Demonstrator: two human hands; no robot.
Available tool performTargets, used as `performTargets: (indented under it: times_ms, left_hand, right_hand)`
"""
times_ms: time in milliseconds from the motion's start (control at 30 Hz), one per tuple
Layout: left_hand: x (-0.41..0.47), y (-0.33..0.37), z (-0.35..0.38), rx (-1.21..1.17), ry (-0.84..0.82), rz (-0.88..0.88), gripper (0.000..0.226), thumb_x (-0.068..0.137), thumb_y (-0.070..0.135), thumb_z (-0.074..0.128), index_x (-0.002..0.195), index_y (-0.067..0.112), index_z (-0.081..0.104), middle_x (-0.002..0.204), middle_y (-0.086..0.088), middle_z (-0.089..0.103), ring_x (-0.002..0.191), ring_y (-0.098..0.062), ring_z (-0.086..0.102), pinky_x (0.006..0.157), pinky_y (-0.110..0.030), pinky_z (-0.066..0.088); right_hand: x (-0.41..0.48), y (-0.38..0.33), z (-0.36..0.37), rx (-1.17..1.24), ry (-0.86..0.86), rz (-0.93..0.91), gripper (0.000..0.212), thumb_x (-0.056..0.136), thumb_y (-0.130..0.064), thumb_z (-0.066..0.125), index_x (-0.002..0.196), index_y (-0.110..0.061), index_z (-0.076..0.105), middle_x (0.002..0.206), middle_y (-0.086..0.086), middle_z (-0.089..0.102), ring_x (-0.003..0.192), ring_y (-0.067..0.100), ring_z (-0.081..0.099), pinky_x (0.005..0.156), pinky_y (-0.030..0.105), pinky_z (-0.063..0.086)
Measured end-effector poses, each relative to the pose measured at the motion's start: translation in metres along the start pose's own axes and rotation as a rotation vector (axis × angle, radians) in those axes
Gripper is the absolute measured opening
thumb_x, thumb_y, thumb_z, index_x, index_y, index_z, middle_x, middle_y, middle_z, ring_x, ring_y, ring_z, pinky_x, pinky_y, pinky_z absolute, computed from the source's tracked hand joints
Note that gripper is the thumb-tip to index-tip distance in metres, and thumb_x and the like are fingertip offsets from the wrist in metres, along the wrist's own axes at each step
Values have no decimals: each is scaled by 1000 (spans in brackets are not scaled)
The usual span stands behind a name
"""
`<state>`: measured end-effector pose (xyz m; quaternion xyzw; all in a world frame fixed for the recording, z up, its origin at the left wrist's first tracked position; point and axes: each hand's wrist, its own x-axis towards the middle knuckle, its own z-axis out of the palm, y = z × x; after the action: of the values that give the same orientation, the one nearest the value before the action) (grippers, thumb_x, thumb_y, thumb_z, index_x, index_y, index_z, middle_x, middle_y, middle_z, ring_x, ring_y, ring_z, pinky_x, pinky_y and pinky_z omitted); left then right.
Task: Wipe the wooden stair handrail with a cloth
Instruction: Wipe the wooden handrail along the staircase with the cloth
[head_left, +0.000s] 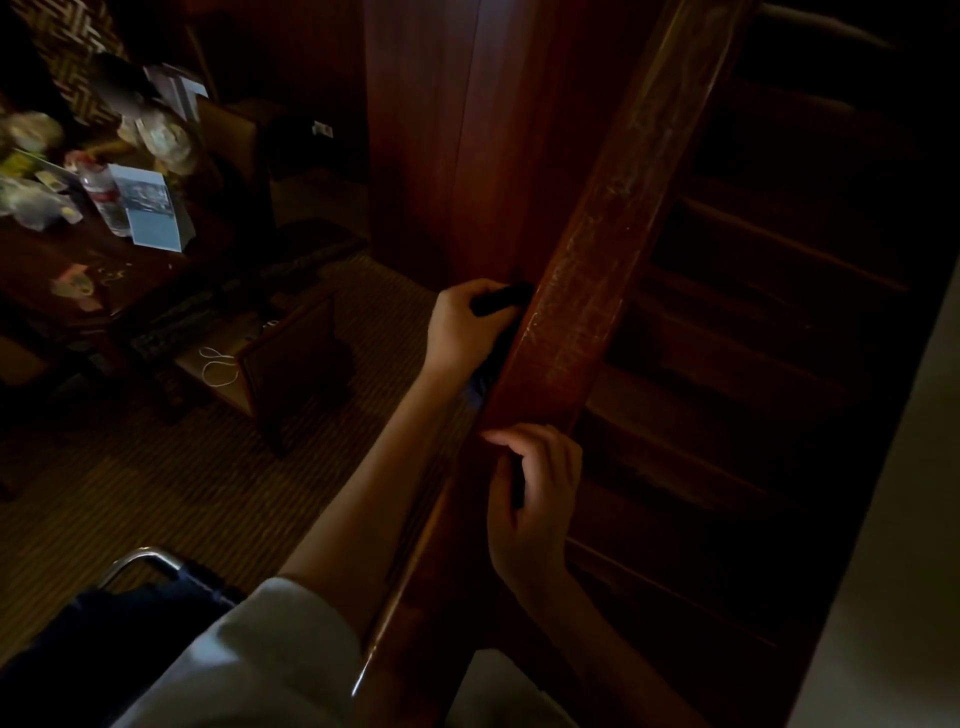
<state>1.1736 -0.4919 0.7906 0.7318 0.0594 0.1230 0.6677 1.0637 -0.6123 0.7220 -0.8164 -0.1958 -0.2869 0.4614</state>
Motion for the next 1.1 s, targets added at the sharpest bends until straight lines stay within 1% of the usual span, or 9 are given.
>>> performTargets:
  times_ms: [133,233,400,500,633,800,900,967,1100]
  left_hand:
    - [-55,-33,-24,7,-36,15,25,90,2,63,86,27,66,78,9,69,70,0,68,63,-16,53]
    - [-124,-74,-52,-56,-49,-113,37,88,-3,62,84,33,71,83,8,74,71,-6,71,62,-14,53]
    - [-219,-121,-87,-23,-12,-401,42,85,-4,66,84,37,76,88,1,76,76,-16,73,64,-17,54]
    - [-242,-117,-100,24,-10,-452,49,80,-10,68,77,38,78,83,-2,76,74,-13,73,61,-16,53]
    - [-240,-69,-98,-122,141,-380,15,69,21,73,81,28,78,88,-11,75,76,-22,73,59,-21,56]
    - [-210,5,-58,-465,208,-193,26,85,24,55,106,27,69,103,-4,71,91,-18,71,67,-25,59]
    - [-201,36,-28,-597,118,-157,35,90,29,56,124,31,62,119,-2,67,106,-20,68,73,-35,59]
    - [-199,46,-15,-626,68,-111,38,91,26,55,128,36,60,128,-1,63,113,-22,64,77,-33,58]
    - [-196,48,-18,-392,25,35,37,90,28,59,125,39,61,128,7,63,116,-16,63,86,-25,55]
  right_hand:
    - [0,0,-1,-12,10,-55,26,90,-8,47,106,-17,66,106,-16,57,108,1,51,97,23,36]
    - [0,-1,1,-12,6,-48,25,90,-8,48,104,-16,67,105,-13,58,99,15,57,99,19,31]
    - [0,2,1,0,26,-54,25,90,-6,48,104,-13,68,102,-6,63,98,21,59,101,20,30]
    - [0,2,-2,1,-7,-36,25,90,-8,49,106,-16,67,102,-3,65,100,20,59,101,18,29]
    - [-3,-3,-12,88,-101,-27,22,96,-18,50,113,-19,64,108,-7,64,106,4,55,98,19,37]
    - [-33,-32,-32,571,-431,122,48,95,-49,57,139,-34,44,138,-12,49,126,14,53,98,32,50]
    - [-27,-47,-34,626,-340,143,66,93,-55,55,149,-30,30,145,-11,41,127,14,52,93,25,52]
    - [-10,-47,-40,568,-234,112,60,96,-54,50,148,-40,25,141,-22,40,125,4,50,93,15,47]
    - [4,-29,-50,497,-203,7,49,103,-36,45,149,-35,29,145,-20,38,134,4,42,104,17,39]
